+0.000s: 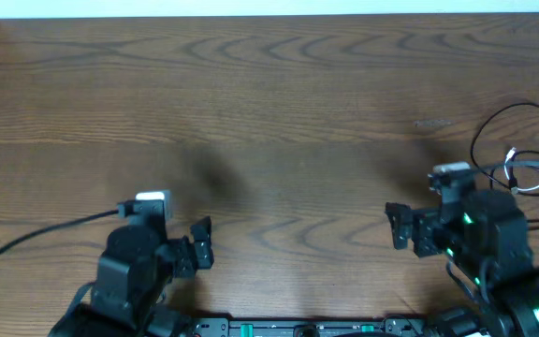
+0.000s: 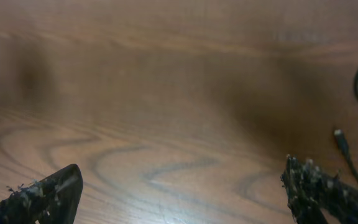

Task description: Untangle cables

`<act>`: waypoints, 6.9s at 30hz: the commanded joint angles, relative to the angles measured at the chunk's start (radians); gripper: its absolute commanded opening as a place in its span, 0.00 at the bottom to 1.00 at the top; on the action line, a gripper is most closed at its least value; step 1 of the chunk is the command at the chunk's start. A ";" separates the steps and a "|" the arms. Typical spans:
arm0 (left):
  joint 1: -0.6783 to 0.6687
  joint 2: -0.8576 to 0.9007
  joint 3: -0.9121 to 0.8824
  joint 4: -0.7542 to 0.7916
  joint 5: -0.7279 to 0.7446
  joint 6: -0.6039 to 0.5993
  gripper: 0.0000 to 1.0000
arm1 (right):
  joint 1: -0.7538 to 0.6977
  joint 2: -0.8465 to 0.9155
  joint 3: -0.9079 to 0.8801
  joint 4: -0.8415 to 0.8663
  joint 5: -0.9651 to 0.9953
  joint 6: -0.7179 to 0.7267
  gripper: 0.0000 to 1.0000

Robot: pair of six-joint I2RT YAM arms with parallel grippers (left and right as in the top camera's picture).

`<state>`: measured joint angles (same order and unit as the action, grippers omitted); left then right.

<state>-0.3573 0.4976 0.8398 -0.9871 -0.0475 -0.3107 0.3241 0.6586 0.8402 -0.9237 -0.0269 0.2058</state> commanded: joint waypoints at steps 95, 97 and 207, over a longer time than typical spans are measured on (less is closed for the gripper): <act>-0.003 -0.053 -0.006 0.001 -0.021 -0.001 0.98 | -0.312 -0.654 -0.835 0.852 0.103 -0.256 0.99; -0.003 -0.053 -0.006 0.001 -0.021 -0.001 0.98 | -0.312 -0.654 -0.835 0.852 0.103 -0.256 0.99; 0.344 -0.496 -0.836 0.921 0.122 0.276 0.98 | -0.318 -0.653 -0.835 0.853 0.069 -0.256 0.99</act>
<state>-0.0158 0.0101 0.0147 -0.0219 0.0612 -0.0444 0.0120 0.0120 0.0071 -0.0673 0.0441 -0.0376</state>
